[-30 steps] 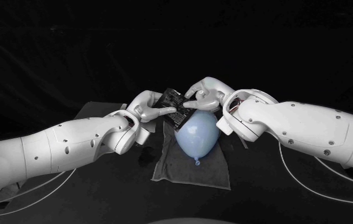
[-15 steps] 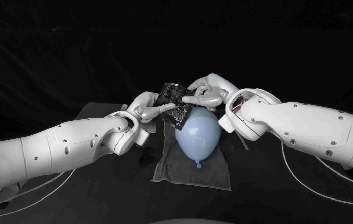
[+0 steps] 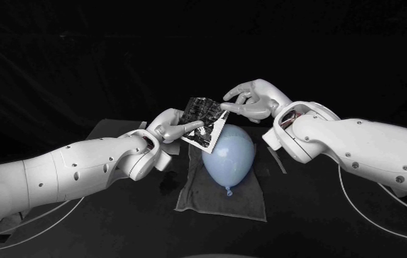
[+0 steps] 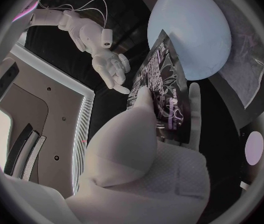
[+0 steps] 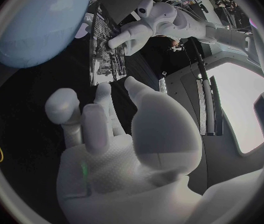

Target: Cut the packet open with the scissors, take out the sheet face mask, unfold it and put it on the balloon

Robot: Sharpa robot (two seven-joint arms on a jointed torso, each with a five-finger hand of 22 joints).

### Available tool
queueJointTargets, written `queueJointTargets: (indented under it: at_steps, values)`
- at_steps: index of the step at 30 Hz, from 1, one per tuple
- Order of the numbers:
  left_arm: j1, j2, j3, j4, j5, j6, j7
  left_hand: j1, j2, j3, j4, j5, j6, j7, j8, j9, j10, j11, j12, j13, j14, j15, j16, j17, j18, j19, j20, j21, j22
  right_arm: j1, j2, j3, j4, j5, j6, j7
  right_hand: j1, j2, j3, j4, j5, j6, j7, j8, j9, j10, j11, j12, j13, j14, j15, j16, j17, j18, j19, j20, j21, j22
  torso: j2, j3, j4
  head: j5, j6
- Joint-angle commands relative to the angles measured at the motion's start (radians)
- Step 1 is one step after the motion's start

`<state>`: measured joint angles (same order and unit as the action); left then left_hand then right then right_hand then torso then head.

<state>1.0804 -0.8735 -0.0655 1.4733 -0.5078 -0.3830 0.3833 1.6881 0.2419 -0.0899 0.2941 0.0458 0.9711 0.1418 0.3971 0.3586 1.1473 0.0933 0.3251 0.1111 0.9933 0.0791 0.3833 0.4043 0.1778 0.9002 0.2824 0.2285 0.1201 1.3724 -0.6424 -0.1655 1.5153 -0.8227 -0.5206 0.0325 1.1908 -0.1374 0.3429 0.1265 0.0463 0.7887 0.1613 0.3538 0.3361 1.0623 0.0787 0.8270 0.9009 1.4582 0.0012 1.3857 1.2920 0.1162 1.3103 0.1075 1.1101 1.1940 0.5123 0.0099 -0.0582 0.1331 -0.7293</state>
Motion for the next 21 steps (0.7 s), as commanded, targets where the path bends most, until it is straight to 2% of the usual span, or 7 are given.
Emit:
queueJointTargets:
  at_steps: [1, 4, 8, 11, 12, 15, 21]
  values:
    - [0.001, 0.000, 0.001, 0.001, -0.054, 0.034, 0.006, -0.022, 0.053, 0.020, -0.002, 0.002, -0.007, 0.002, -0.006, 0.003, -0.006, 0.007, -0.005, -0.001, -0.011, 0.002, -0.006, 0.005, 0.003, -0.011, 0.000, -0.006, -0.004, 0.009, -0.011, 0.003, -0.005, 0.010, -0.015, 0.037, -0.001, 0.035, -0.002, 0.025, 0.003, 0.017, -0.002, 0.001, -0.003, 0.086, -0.006, 0.115, 0.089, 0.043, -0.003, 0.039, 0.053, -0.015, 0.042, -0.004, 0.061, 0.050, 0.000, 0.0001, 0.0010, -0.001, 0.002]
    - [0.001, -0.001, 0.001, 0.000, -0.077, 0.035, 0.006, -0.047, 0.054, 0.039, -0.002, 0.002, -0.011, 0.004, -0.010, 0.007, -0.013, 0.009, -0.002, 0.000, -0.019, 0.004, -0.007, 0.010, 0.003, -0.013, 0.002, -0.011, -0.008, 0.016, -0.020, 0.005, -0.011, 0.012, 0.007, 0.025, 0.011, 0.062, -0.009, 0.049, 0.002, 0.046, -0.010, 0.003, -0.009, 0.174, -0.013, 0.246, 0.196, 0.070, -0.010, 0.087, 0.120, -0.033, 0.091, -0.011, 0.142, 0.115, 0.000, 0.0002, 0.0011, -0.001, 0.003]
    - [0.001, -0.001, 0.001, -0.001, -0.109, 0.032, 0.010, -0.074, 0.054, 0.068, -0.001, 0.003, -0.022, 0.008, -0.016, 0.012, -0.025, 0.013, -0.001, 0.001, -0.028, 0.007, -0.009, 0.017, 0.002, -0.016, 0.003, -0.017, -0.013, 0.024, -0.023, 0.007, -0.024, 0.008, 0.048, -0.003, 0.027, 0.086, -0.006, 0.062, 0.002, 0.062, -0.015, -0.001, -0.015, 0.207, -0.018, 0.297, 0.237, 0.081, -0.014, 0.107, 0.149, -0.041, 0.112, -0.016, 0.178, 0.145, 0.000, -0.0006, 0.0006, -0.004, 0.003]
    - [0.001, -0.001, 0.001, -0.005, -0.161, 0.025, 0.019, -0.090, 0.051, 0.096, -0.003, 0.002, -0.038, 0.010, -0.024, 0.015, -0.042, 0.017, -0.002, 0.001, -0.037, 0.011, -0.011, 0.024, 0.001, -0.020, 0.004, -0.022, -0.018, 0.027, -0.021, 0.007, -0.030, 0.001, 0.072, -0.020, 0.057, 0.109, 0.011, 0.055, 0.002, 0.072, -0.019, -0.004, -0.019, 0.216, -0.021, 0.313, 0.250, 0.083, -0.017, 0.111, 0.155, -0.044, 0.118, -0.019, 0.190, 0.155, 0.001, -0.0002, 0.0015, -0.006, 0.003]
    - [0.001, -0.001, 0.001, -0.006, -0.178, 0.021, 0.023, -0.087, 0.048, 0.101, -0.006, 0.002, -0.040, 0.006, -0.025, 0.017, -0.046, 0.016, -0.002, 0.001, -0.039, 0.011, -0.011, 0.025, 0.001, -0.021, 0.004, -0.024, -0.019, 0.028, -0.020, 0.007, -0.031, -0.002, 0.079, -0.025, 0.085, 0.116, 0.026, 0.037, 0.003, 0.081, -0.022, -0.003, -0.020, 0.222, -0.025, 0.323, 0.259, 0.084, -0.020, 0.113, 0.158, -0.045, 0.122, -0.020, 0.197, 0.161, 0.001, -0.0002, 0.0017, -0.007, 0.003]
    - [0.001, -0.002, 0.001, -0.012, -0.236, 0.001, 0.036, -0.071, 0.042, 0.111, -0.012, 0.002, -0.050, -0.001, -0.027, 0.022, -0.057, 0.017, -0.003, 0.000, -0.041, 0.012, -0.010, 0.030, 0.000, -0.021, 0.004, -0.026, -0.022, 0.029, -0.015, 0.008, -0.034, -0.011, 0.098, -0.039, 0.111, 0.116, 0.041, 0.018, 0.002, 0.103, -0.028, 0.002, -0.021, 0.242, -0.030, 0.353, 0.286, 0.086, -0.024, 0.118, 0.166, -0.050, 0.133, -0.024, 0.218, 0.179, 0.001, -0.0002, 0.0013, -0.011, 0.003]
    - [0.001, -0.002, 0.001, -0.024, -0.338, -0.042, 0.073, -0.064, 0.037, 0.114, -0.007, 0.002, -0.054, -0.013, -0.028, 0.027, -0.063, 0.024, -0.004, 0.000, -0.039, 0.014, -0.008, 0.035, 0.000, -0.021, 0.005, -0.028, -0.024, 0.030, -0.004, 0.008, -0.029, -0.084, 0.108, -0.086, 0.127, 0.088, 0.043, -0.010, 0.002, 0.150, -0.045, 0.022, -0.018, 0.285, -0.044, 0.412, 0.340, 0.088, -0.035, 0.123, 0.174, -0.056, 0.145, -0.034, 0.243, 0.201, 0.000, -0.0003, 0.0014, -0.016, 0.004]
